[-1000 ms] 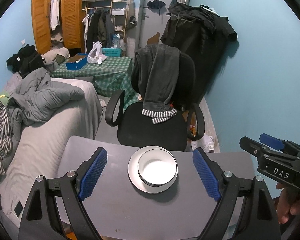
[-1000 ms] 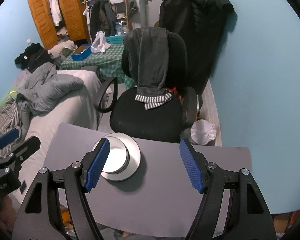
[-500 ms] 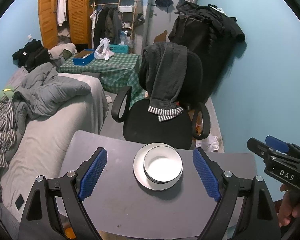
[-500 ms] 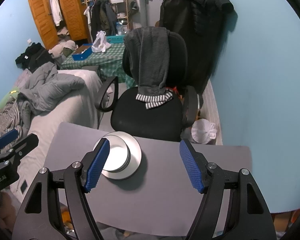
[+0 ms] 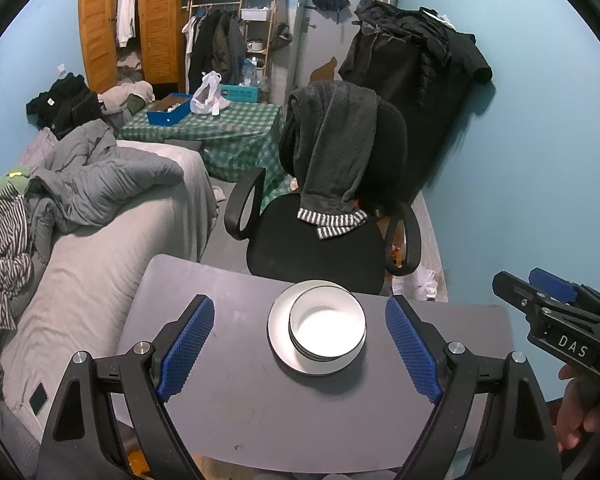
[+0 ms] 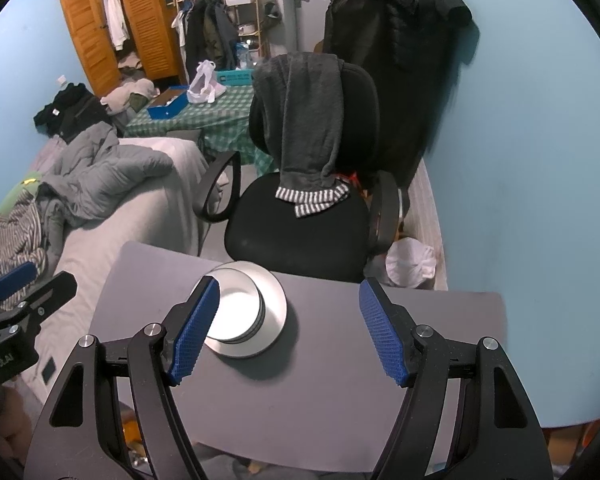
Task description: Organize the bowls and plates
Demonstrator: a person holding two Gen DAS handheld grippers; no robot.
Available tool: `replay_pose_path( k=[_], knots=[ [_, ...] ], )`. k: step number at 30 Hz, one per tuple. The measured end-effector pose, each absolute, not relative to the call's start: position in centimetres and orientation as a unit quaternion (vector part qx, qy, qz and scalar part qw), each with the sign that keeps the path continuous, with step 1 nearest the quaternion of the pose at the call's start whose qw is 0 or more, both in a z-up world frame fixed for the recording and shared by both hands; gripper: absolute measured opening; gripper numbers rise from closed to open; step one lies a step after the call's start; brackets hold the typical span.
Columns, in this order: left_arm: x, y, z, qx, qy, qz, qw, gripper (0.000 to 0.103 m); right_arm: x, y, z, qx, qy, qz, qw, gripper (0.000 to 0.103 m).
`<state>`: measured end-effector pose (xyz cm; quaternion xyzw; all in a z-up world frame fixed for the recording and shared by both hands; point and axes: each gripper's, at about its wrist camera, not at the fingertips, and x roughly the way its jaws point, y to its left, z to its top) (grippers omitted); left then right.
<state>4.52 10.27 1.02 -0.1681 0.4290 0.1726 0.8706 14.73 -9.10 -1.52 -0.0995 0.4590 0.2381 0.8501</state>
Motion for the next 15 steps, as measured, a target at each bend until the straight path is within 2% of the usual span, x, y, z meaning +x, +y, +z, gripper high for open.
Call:
replay_pose_path(
  k=[15],
  knots=[
    [4.27, 9.75, 1.09, -0.173, 0.437, 0.167, 0.867, 0.089, 13.82, -8.16, -1.36, -0.096, 0.464, 0.243, 0.846, 0.072]
  ],
)
